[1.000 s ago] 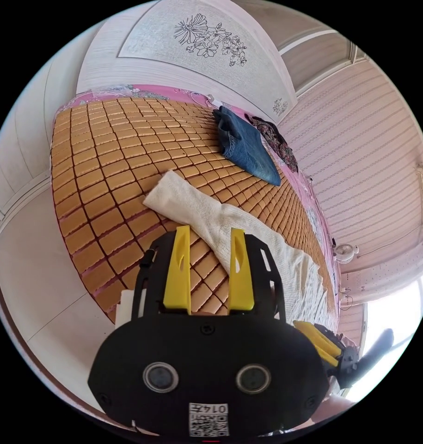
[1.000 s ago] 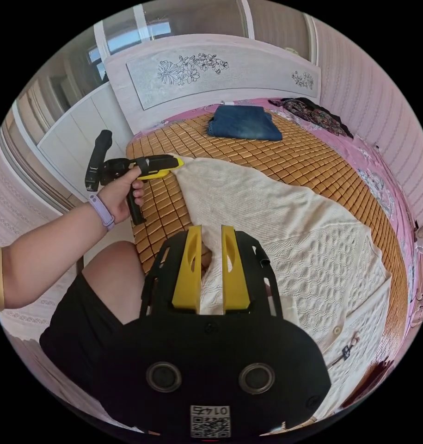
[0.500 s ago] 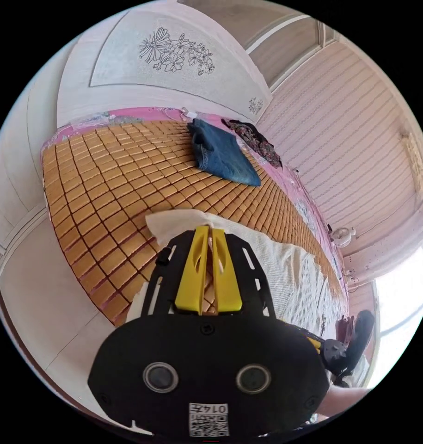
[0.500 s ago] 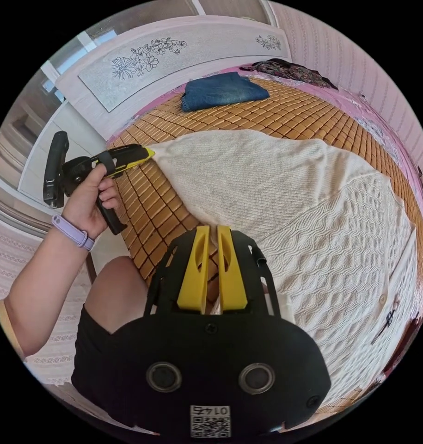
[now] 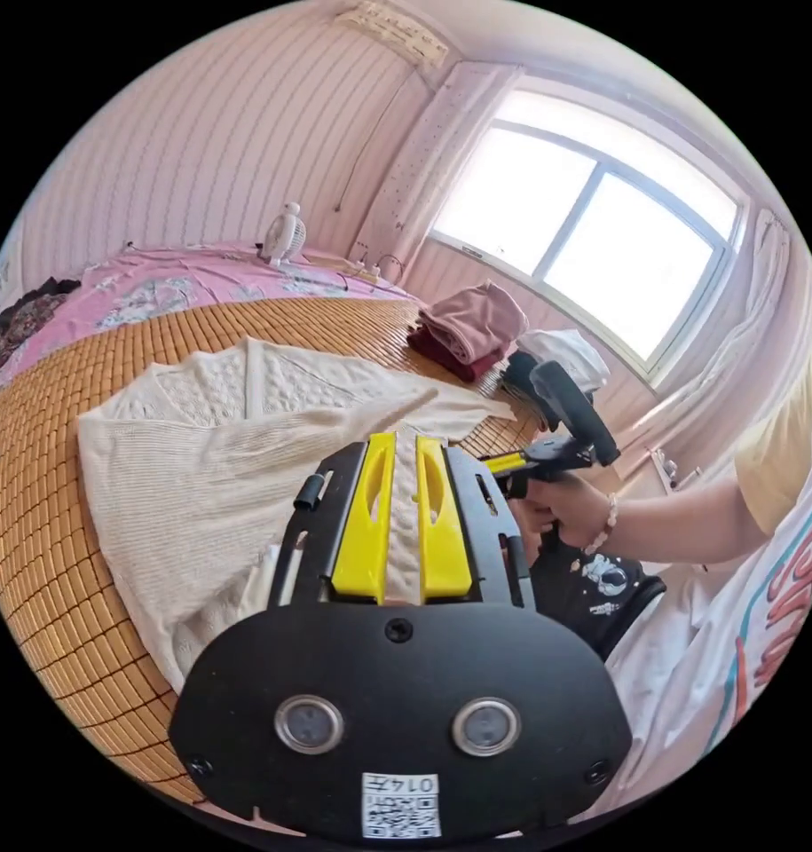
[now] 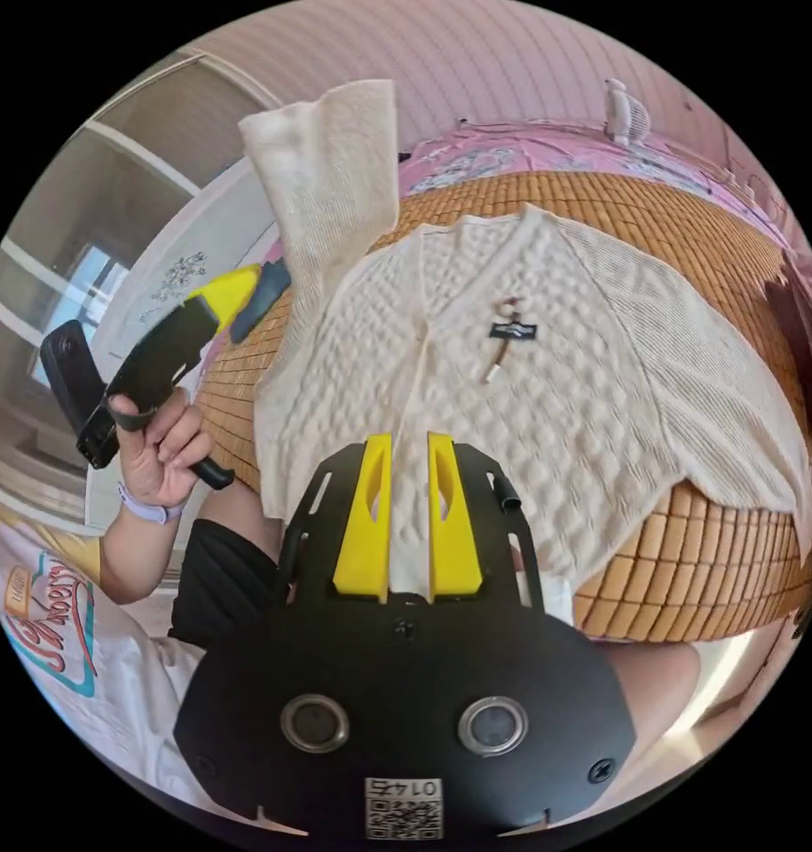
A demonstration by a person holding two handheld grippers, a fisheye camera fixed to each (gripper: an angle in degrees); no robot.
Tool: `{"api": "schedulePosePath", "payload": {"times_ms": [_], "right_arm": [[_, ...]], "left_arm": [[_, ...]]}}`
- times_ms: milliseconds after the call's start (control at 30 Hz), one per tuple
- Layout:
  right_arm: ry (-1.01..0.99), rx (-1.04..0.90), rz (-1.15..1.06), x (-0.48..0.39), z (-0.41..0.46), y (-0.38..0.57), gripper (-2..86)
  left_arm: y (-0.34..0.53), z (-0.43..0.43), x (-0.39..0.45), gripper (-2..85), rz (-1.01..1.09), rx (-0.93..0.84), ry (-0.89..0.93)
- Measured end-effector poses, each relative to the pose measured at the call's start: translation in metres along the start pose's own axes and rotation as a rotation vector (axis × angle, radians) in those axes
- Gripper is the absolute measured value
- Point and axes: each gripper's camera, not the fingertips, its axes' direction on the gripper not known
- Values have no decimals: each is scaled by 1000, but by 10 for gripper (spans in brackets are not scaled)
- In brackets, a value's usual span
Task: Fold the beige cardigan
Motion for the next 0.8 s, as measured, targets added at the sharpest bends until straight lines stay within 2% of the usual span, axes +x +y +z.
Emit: {"api": "schedulePosePath", "payload": {"times_ms": [100, 267, 367, 433, 500, 633, 800], "right_arm": [[38, -15, 151, 44, -14, 30, 89], [86, 44, 179, 60, -21, 32, 98], [188, 103, 162, 57, -20, 11, 97], [274, 73, 151, 57, -7, -5, 89], [304, -13, 126, 55, 9, -13, 70], [364, -43, -81, 23, 5, -23, 11], [306, 97, -156, 9, -43, -42, 5]], "left_arm": [[24, 37, 11, 58, -21, -131, 26], [43, 39, -16, 62, -94, -234, -238], [42, 37, -34, 70, -135, -243, -354], [44, 43, -45, 76, -166, -245, -407], [47, 55, -53, 80, -198, -269, -410], [55, 83, -63, 82, -279, -327, -403], [43, 89, -54, 80, -297, -301, -410]]}}
